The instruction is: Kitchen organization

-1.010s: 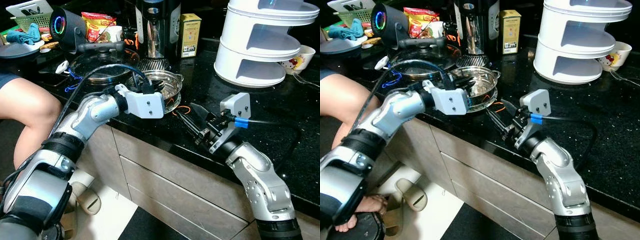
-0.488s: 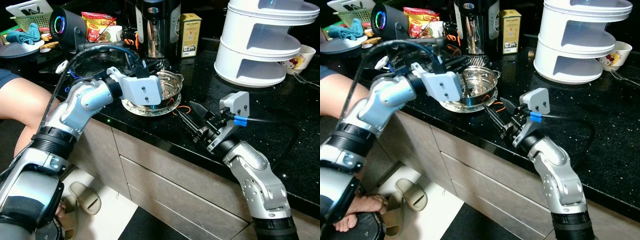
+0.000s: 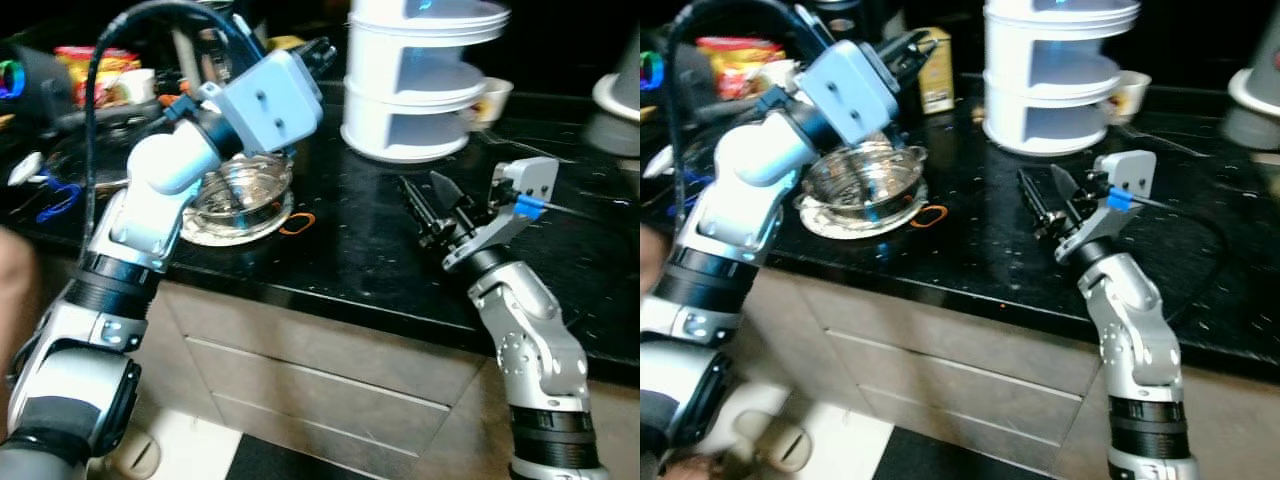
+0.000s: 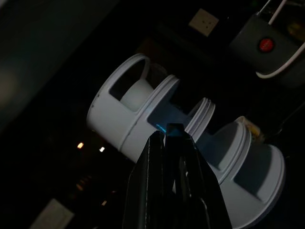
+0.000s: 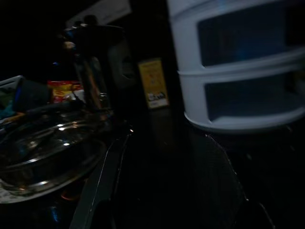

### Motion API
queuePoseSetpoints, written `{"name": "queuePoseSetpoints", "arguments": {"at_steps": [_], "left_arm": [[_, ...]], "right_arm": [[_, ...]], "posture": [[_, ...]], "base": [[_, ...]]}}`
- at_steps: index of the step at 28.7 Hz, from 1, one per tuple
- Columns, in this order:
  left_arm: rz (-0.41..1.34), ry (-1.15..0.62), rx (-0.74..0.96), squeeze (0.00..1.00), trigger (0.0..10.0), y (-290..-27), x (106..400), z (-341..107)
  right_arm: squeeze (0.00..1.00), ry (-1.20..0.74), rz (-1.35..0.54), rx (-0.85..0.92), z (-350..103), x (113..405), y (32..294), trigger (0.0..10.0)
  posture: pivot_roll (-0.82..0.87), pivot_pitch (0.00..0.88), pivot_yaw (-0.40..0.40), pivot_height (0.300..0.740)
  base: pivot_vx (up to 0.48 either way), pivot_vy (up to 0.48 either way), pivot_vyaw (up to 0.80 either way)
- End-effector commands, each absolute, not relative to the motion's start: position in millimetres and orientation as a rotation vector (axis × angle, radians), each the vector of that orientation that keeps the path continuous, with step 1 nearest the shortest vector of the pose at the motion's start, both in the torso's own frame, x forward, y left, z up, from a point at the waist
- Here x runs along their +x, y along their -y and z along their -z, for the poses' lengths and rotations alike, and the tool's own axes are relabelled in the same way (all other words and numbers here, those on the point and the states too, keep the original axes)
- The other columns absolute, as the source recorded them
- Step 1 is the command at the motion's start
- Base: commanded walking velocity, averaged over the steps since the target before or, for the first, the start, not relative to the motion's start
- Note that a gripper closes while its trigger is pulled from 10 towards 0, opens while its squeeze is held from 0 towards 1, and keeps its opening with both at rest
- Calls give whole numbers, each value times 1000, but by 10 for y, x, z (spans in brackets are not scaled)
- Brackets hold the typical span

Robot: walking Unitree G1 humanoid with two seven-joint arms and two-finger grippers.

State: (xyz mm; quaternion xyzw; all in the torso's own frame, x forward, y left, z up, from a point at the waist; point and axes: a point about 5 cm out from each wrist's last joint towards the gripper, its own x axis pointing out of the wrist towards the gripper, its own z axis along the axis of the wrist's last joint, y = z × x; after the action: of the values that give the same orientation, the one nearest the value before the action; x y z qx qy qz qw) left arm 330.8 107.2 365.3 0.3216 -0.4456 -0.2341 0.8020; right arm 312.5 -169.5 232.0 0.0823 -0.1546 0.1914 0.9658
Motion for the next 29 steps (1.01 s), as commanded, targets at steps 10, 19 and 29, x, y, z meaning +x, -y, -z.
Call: {"name": "queuePoseSetpoints", "arguments": {"at_steps": [10, 19, 29], "left_arm": [[568, 787, 204, 0, 10000, -769, 3177, -3235], [597, 749, 238, 0, 10000, -633, 3082, -3063], [371, 738, 397, 0, 10000, -944, 3129, -3065]], "right_arm": [[0, 311, -324, 164, -2299, 3210, 1775, 10000], [0, 318, -333, 153, -2294, 3276, 1725, 10000], [0, 326, -436, 126, -2303, 3296, 1568, 10000]], "posture": [[-22, 0, 44, 740], [-6, 0, 19, 740], [5, 0, -7, 740]], "base": [[0, 0, -788], [0, 0, -788], [0, 0, -158]]}}
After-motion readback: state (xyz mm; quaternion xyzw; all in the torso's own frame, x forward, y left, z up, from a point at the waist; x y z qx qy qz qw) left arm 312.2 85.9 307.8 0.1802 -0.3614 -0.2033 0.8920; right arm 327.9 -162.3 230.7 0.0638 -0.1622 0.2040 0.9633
